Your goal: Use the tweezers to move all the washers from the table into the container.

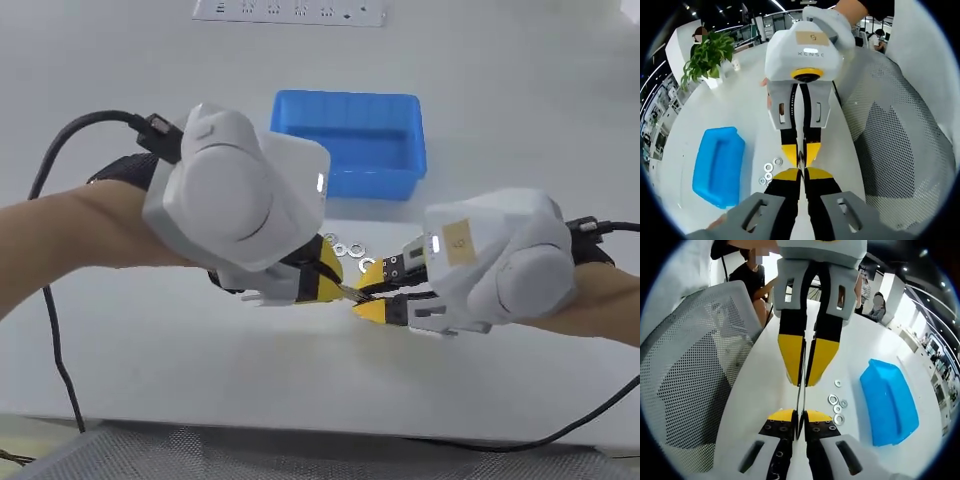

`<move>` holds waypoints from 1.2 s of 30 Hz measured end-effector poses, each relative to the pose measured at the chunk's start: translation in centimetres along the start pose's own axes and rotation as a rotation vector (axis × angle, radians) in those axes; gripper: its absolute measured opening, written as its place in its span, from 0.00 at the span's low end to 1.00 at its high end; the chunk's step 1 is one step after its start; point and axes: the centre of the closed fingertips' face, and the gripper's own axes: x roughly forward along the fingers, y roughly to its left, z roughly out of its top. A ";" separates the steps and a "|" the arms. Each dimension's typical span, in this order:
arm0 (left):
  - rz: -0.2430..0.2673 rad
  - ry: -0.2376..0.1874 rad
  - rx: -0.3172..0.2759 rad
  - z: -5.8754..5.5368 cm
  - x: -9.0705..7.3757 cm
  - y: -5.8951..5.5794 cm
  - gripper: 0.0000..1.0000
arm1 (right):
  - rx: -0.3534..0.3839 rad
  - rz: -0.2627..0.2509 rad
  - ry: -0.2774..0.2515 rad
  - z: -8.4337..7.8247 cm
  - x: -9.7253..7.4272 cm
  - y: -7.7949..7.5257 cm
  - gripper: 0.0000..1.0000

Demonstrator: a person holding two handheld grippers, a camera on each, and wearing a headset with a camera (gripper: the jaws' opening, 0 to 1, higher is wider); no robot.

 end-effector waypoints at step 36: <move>-0.011 -0.099 -0.004 2.9 0.1 0.3 0.07 | 0.056 0.023 -0.036 0.5 0.2 0.1 0.07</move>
